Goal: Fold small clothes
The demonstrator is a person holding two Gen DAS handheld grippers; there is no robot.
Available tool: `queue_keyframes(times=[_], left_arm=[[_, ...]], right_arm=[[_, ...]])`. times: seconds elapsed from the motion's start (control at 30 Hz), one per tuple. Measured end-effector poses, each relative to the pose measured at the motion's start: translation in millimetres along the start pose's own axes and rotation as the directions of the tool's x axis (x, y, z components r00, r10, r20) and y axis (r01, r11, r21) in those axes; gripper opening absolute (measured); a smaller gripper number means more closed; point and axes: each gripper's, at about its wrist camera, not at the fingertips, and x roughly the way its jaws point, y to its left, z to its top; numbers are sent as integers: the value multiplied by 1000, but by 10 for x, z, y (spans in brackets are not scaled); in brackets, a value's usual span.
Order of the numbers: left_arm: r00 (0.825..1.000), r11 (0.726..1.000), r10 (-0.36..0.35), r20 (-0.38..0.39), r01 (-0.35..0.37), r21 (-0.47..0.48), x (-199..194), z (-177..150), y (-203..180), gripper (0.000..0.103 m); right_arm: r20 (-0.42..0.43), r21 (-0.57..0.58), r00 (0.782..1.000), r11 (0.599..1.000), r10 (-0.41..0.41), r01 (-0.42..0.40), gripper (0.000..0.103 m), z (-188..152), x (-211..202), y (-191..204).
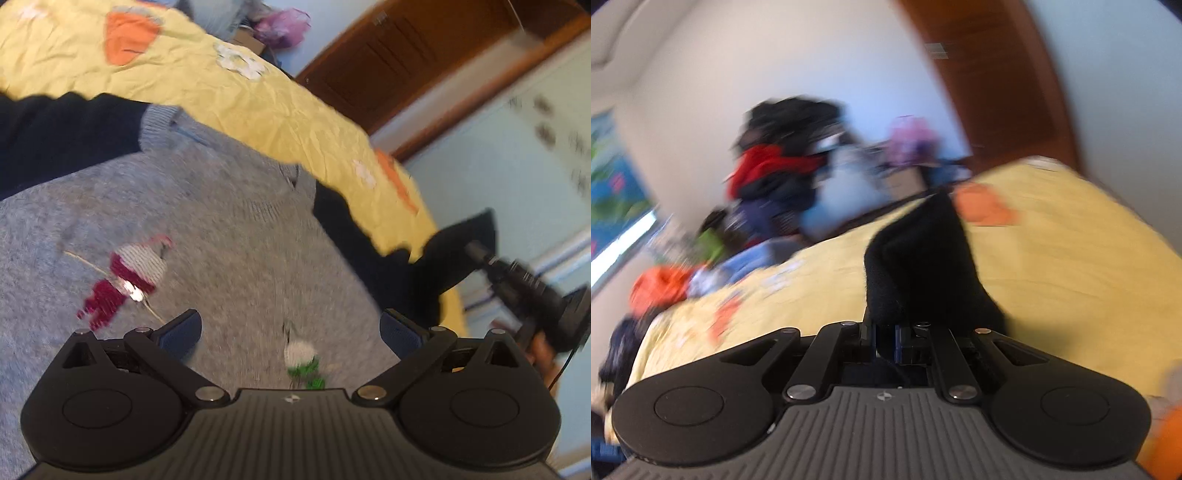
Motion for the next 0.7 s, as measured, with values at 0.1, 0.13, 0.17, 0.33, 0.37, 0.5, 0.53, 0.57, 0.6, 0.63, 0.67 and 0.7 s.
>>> queue_keyframes(times=[0.1,0.13,0.17,0.33,0.37,0.5,0.53,0.57,0.6,0.63,0.67,0.7], left_arm=[[1000,1000,-7,15,8,-22,-63,172,123,103],[1000,999,-15,17,15,-31,-92,237,159,103],[999,998,-28,21,29,-52,-121,301,208,103],[992,985,-113,-54,104,-141,-117,585,396,103],[990,982,-127,-60,117,-145,-72,607,416,103],[983,976,-163,-81,148,-162,117,701,463,103],[981,975,-164,-99,147,-168,184,736,464,103],[979,973,-172,-108,152,-176,245,759,461,103],[974,967,-197,-113,174,-187,314,789,459,103],[967,961,-222,-126,195,-196,392,828,451,103],[964,962,-221,-146,191,-196,450,862,440,103],[966,965,-207,-156,175,-194,512,909,424,103]], right_arm=[[-60,-36,997,998,51,-53,16,-122,392,489],[-87,-53,994,997,58,-63,15,-182,522,649],[-108,-56,992,995,70,-77,15,-268,633,790],[-249,-67,964,991,94,-114,16,-779,1156,1362],[-264,-89,962,992,66,-92,16,-938,1191,1444],[-243,-149,968,984,63,-102,43,-1148,1216,1572],[-247,-156,966,980,83,-124,72,-1160,1173,1583],[-245,-170,965,975,97,-141,87,-1163,1105,1602],[-229,-197,969,970,94,-140,102,-1179,1020,1648],[-216,-237,974,965,62,-114,95,-1188,1015,1706],[-216,-269,976,958,38,-97,94,-1220,984,1720],[-223,-290,974,953,25,-91,94,-1244,978,1726]])
